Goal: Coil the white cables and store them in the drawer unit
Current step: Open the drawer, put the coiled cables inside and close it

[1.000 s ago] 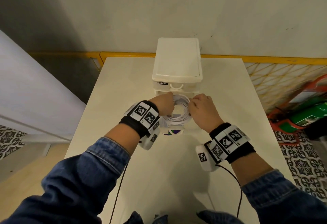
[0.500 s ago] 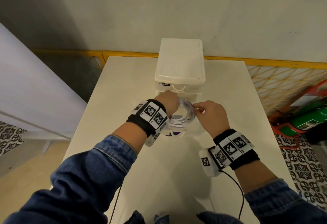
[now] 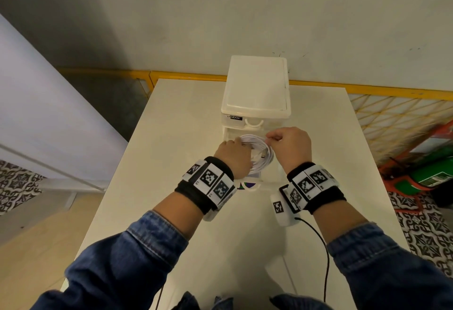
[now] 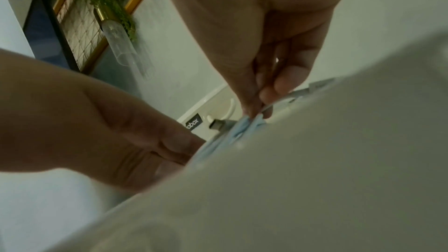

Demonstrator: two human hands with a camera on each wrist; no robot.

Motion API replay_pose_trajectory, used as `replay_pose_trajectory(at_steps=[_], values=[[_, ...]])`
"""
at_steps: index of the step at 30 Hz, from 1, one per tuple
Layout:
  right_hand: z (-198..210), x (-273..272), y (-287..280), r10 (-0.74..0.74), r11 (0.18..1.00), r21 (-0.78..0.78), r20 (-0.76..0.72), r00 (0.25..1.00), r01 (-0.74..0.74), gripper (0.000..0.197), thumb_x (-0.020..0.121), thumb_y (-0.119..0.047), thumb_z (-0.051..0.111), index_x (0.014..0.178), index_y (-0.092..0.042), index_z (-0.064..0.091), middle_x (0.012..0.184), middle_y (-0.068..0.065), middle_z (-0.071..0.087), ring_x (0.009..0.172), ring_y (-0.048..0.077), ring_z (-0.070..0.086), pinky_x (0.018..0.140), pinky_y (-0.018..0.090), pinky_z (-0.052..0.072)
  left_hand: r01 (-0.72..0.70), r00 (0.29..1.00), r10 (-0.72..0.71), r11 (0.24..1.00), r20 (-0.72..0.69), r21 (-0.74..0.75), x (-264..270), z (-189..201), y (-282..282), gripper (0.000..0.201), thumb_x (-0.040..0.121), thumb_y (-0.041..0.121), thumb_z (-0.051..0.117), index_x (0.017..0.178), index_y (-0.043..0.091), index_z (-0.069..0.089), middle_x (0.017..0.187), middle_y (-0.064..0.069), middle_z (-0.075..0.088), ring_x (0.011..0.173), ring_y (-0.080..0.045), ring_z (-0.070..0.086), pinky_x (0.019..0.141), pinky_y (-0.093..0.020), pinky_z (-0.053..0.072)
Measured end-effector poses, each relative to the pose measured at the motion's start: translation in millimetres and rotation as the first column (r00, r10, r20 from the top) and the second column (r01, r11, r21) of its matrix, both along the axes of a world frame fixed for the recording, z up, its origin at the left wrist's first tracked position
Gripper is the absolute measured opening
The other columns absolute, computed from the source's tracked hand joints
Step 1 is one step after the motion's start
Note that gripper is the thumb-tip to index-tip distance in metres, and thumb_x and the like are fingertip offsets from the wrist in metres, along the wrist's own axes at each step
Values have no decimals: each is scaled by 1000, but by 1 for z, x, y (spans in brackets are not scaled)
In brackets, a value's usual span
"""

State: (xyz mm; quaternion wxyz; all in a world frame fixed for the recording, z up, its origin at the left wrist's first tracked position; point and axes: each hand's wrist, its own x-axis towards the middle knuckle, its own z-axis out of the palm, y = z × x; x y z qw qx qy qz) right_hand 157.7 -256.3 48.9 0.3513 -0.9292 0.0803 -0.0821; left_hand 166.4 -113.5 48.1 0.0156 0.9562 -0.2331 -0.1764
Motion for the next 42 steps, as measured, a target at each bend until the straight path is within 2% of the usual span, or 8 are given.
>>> replay_pose_trajectory(at_steps=[9,17,24,29,32,36,38,42], values=[[9,4,6,86,992,-100,22,996,-83,16,82,-18,63,93,-14,74,96,6,75,92,24,67,83,31,51,-31,999,33,995,26,-100,-5,-5,-1,63,91,31,50,144,13,23,142,-20,36,124,-39,43,100,-43,38],[5,7,4,90,982,-154,-95,991,-104,19,83,-11,62,99,-7,71,102,13,73,98,28,65,90,35,49,-19,998,19,1000,55,0,-4,-1,-3,54,92,35,47,137,5,36,135,-19,42,111,-36,52,86,-39,44],[3,-6,-3,218,905,-340,-146,965,-255,28,84,-5,50,91,-14,74,87,13,69,87,33,58,71,35,45,10,999,-11,1000,51,20,-3,2,-3,54,93,38,44,140,13,34,133,-18,43,108,-36,53,84,-39,43],[-5,-17,-10,242,846,-448,-157,957,-287,31,90,-16,44,115,-20,64,107,12,57,105,33,45,86,41,37,-12,1000,12,1000,-26,2,0,3,-7,54,92,34,47,141,14,33,137,-19,40,118,-37,45,97,-40,40],[-15,-26,-13,249,840,-486,-50,967,-241,29,88,-20,53,114,-15,62,102,15,57,98,36,50,80,44,40,-29,997,24,997,-74,-73,2,1,-8,58,91,32,49,142,11,32,140,-21,37,125,-38,39,104,-40,36],[-30,-29,-14,264,841,-486,-12,964,-236,39,79,-4,59,117,-10,59,117,18,59,107,40,54,84,48,46,-96,988,70,978,-139,-184,4,-4,-5,61,89,29,52,144,14,30,144,-19,32,134,-35,30,109,-39,31],[-33,-30,-14,338,858,-425,44,940,-288,44,77,2,49,119,-5,58,124,21,58,113,39,55,92,48,47,-119,985,86,967,-152,-226,4,-4,-3,62,88,30,54,144,15,31,144,-18,33,134,-33,31,110,-39,30],[-38,-39,-20,467,847,-327,78,881,-420,51,83,-15,27,125,-9,55,132,13,56,125,29,50,106,46,41,-148,981,104,948,-164,-282,5,-6,1,60,84,32,59,139,14,40,137,-18,41,130,-32,35,107,-39,33]])
